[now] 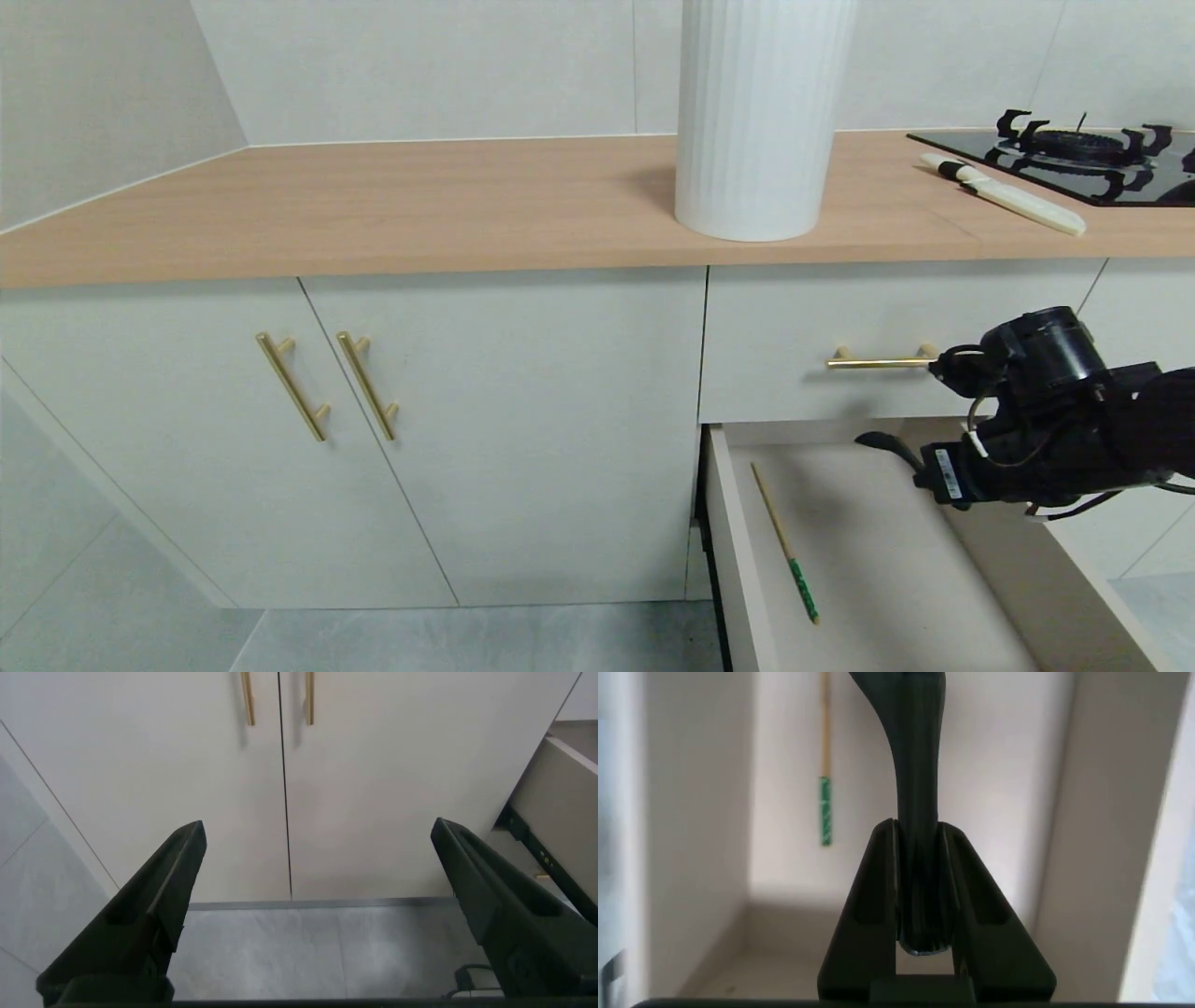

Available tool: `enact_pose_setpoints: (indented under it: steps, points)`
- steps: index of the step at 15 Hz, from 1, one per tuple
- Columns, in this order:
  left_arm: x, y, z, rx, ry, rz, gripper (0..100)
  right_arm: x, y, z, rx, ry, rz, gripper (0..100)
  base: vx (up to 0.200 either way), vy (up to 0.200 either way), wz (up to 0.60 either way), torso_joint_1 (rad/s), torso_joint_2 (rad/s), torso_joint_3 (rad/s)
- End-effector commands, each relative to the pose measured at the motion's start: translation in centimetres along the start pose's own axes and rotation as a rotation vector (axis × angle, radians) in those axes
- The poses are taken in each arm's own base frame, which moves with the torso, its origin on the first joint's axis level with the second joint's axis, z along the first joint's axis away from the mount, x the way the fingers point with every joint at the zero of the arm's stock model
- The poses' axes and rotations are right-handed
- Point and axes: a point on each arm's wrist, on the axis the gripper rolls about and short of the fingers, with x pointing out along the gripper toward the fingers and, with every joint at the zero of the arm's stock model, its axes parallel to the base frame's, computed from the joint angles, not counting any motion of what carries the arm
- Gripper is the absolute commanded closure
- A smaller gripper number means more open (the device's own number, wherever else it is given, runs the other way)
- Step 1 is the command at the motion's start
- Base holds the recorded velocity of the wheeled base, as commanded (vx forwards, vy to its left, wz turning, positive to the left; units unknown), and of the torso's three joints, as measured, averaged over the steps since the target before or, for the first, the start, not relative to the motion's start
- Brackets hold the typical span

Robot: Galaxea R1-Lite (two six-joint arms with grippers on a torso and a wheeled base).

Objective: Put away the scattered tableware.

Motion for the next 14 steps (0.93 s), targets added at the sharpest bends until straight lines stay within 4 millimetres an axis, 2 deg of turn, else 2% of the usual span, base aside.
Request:
enact_pose_setpoints:
  steps: [1, 2, 3, 5, 9, 14]
  points:
    - [0.0, 0.0, 0.0, 0.0, 0.0, 0.0, 0, 5.7, 0.5, -1.1, -0.018, 0.073, -0.093, 100, 0.0, 0.0, 0.0, 0.0, 0.0, 0.0]
    - [0.0, 0.0, 0.0, 0.0, 0.0, 0.0, 0, 6.1, 0.5, -1.2, -0.02, 0.074, -0.108, 100, 0.0, 0.0, 0.0, 0.0, 0.0, 0.0]
    - [0.0, 0.0, 0.0, 0.0, 0.0, 0.0, 0, 8.1, 0.7, -1.9, -0.03, 0.096, -0.164, 100, 0.0, 0.0, 0.0, 0.0, 0.0, 0.0]
    - [0.0, 0.0, 0.0, 0.0, 0.0, 0.0, 0, 9.8, 1.3, -2.8, -0.05, 0.13, -0.165, 100, 0.0, 0.0, 0.0, 0.0, 0.0, 0.0]
    - [0.0, 0.0, 0.0, 0.0, 0.0, 0.0, 0, 11.6, 1.6, -3.6, -0.056, 0.13, -0.175, 100, 0.0, 0.0, 0.0, 0.0, 0.0, 0.0]
    - [0.0, 0.0, 0.0, 0.0, 0.0, 0.0, 0, 12.8, 1.6, -4.3, -0.062, 0.165, -0.178, 100, 0.0, 0.0, 0.0, 0.0, 0.0, 0.0]
